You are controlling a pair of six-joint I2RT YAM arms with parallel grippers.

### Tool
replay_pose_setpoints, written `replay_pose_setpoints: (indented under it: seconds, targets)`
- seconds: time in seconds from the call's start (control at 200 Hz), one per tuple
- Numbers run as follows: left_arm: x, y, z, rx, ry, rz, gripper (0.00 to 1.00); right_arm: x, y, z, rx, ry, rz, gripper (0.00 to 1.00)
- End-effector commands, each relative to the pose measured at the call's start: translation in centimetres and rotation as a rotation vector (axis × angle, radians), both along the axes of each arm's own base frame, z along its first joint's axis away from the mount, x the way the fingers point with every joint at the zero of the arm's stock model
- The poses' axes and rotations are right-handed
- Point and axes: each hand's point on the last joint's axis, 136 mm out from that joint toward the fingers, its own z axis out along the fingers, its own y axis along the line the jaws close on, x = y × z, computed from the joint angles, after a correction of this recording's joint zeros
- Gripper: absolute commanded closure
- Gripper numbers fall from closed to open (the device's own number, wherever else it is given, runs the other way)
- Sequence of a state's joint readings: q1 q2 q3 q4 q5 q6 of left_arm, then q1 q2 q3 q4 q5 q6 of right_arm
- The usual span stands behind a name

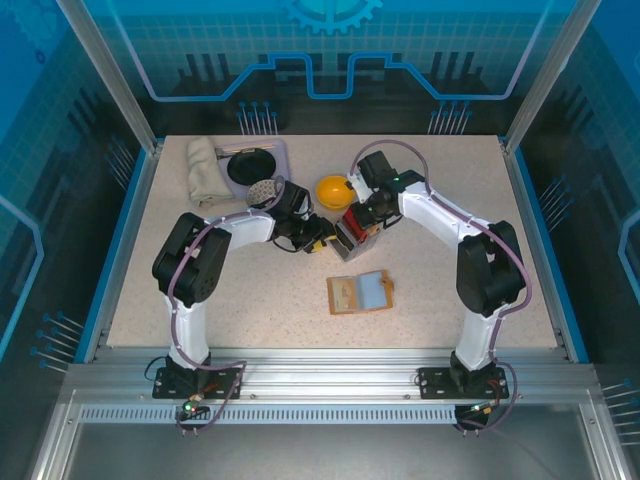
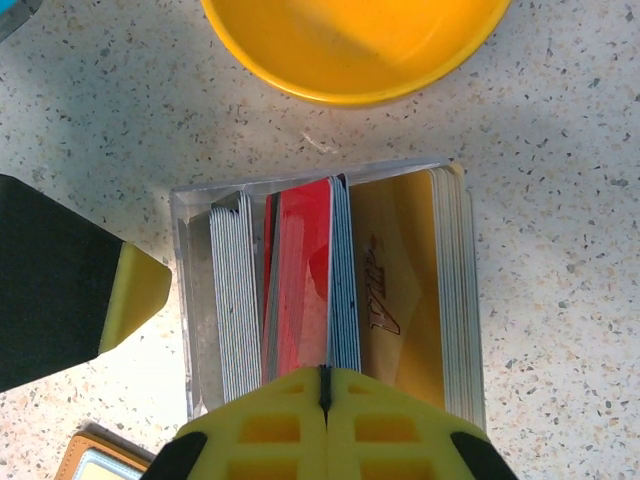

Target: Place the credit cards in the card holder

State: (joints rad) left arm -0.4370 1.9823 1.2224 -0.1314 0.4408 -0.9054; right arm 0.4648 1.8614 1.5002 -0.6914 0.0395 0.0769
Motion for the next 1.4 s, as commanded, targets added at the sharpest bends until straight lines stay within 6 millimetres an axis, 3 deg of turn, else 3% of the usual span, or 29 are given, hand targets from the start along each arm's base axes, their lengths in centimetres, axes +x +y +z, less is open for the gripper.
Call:
replay_pose_setpoints:
  seconds: [0.0,0.23,0.44,0.585,0.73,0.8,0.96,1.145,1.27,1.396]
  targets:
    - [0.2,-0.3,-0.4,0.026,0.0,-0.024,0.62,0.3,-0.3,0.7,-0.026,-0.011,0.004,1.0]
    - [0.0,0.0,-1.2,0.052,0.011,-0.033,0.65,0.2,0.2,1.0,-0.004,-0.002,0.011,1.0]
    - [-0.1,0.3,-2.1,0.094,0.021,-0.06,0.7,-0.4,0.7,-1.9,-0.037,0.053,0.022,1.0]
    - [-0.2,0.7,-2.7,0.134,0.019,-0.086,0.72,-0.6,0.6,-2.7,-0.093,0.053,0.023,1.0]
    - [-0.2,1.2,-3.2,0.188,0.014,-0.119,0.74,-0.7,0.4,-2.4,-0.165,0.03,0.038,0.9]
    - [-0.1,1.2,-2.7,0.182,-0.003,-0.12,0.75,-0.4,0.2,-2.2,-0.206,0.014,0.031,0.82]
    - [0.1,0.9,-0.2,0.119,-0.07,-0.072,0.71,0.0,-0.2,-1.7,-0.246,-0.004,0.019,0.76]
    - [1.0,0.1,2.7,0.024,-0.136,-0.016,0.58,-0.1,0.2,-1.0,-0.215,-0.012,0.014,0.69]
    - [1.4,0.0,2.5,0.024,-0.109,0.001,0.52,-0.1,0.4,-0.9,-0.201,-0.01,0.017,0.68]
    - [1.5,-0.1,1.1,0.054,-0.052,0.009,0.55,-0.1,0.4,-0.7,-0.203,-0.016,0.017,0.68]
